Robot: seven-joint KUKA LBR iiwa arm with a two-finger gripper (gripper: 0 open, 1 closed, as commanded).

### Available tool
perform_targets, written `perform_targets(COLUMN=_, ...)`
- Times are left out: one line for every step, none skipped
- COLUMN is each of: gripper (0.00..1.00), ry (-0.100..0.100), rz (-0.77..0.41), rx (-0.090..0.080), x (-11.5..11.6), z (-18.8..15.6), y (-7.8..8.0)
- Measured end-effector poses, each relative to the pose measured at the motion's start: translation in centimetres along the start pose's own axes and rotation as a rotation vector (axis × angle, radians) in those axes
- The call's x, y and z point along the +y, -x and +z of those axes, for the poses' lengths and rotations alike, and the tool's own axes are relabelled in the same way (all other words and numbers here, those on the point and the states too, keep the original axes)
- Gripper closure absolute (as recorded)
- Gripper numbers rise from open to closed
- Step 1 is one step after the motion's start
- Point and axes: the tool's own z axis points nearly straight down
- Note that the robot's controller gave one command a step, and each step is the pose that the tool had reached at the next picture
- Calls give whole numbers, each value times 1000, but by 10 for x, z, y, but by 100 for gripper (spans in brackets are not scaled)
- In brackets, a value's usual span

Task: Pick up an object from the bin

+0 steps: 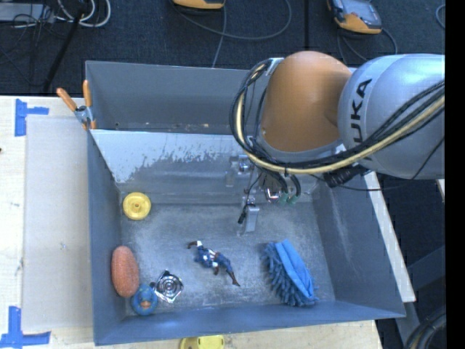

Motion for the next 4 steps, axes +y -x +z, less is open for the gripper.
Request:
perform_targets(gripper=0, ry=1, rz=2, rx=-8, x=-1, z=-5, y=1)
perform_targets(gripper=0, ry=1, rz=13, rx=-12, x=8, z=69, y=-19)
perform_targets(gripper=0, ry=0, rz=174, rx=-5, x=12, z=70, y=-46)
perform_targets(gripper=0, ry=0, rz=116, rx=-6, x=5, z=60, y=-59)
